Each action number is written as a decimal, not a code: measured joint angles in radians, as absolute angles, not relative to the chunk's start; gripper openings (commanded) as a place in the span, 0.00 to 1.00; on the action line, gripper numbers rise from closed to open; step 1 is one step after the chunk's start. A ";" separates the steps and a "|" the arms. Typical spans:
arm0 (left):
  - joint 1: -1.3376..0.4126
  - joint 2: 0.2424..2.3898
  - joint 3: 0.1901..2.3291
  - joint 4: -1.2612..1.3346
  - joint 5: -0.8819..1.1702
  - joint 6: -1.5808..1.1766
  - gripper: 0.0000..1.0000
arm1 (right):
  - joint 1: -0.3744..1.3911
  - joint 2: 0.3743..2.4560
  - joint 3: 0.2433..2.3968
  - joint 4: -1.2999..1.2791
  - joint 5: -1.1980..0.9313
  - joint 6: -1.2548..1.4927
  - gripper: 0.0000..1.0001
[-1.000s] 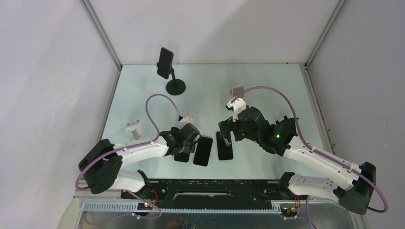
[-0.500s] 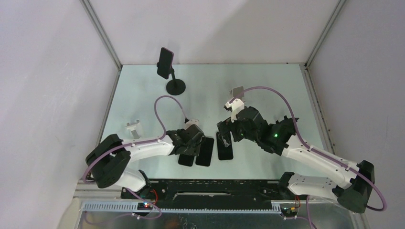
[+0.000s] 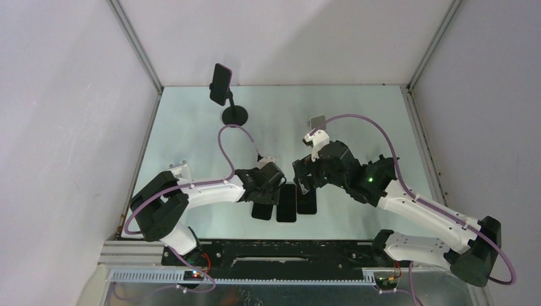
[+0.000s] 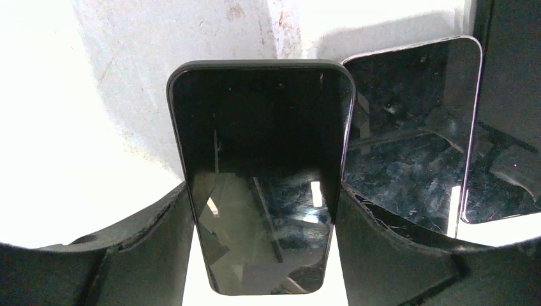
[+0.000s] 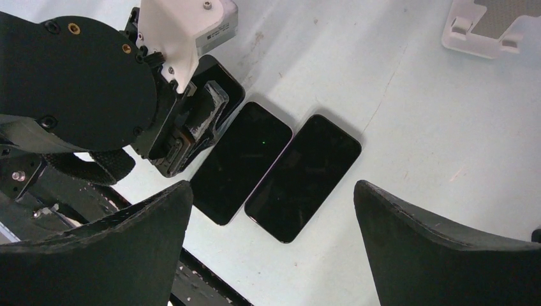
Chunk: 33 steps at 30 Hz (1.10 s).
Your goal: Remove the phone from the phone stand
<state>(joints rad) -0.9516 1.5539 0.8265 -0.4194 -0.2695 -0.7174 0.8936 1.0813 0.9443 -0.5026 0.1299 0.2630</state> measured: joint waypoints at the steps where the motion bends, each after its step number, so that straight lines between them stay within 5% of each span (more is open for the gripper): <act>1: -0.952 1.554 0.828 -0.420 -0.269 -0.720 0.00 | 0.892 1.079 0.944 -0.505 0.130 0.263 0.99; 7: -0.952 1.555 0.829 -0.430 -0.270 -0.756 0.04 | 0.876 1.059 0.944 -0.516 0.131 0.266 0.99; 23: -0.951 1.531 0.785 -0.346 -0.292 -0.857 0.54 | 0.865 1.057 0.944 -0.540 0.131 0.281 0.99; 33: -0.952 1.533 0.785 -0.341 -0.292 -0.857 0.55 | 0.865 1.058 0.944 -0.547 0.131 0.281 0.99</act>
<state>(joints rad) -0.9516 1.5333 0.7853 -0.3408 -0.2924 -0.8570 0.8650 1.0584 0.9443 -0.5472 0.1307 0.2806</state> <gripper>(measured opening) 0.725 0.993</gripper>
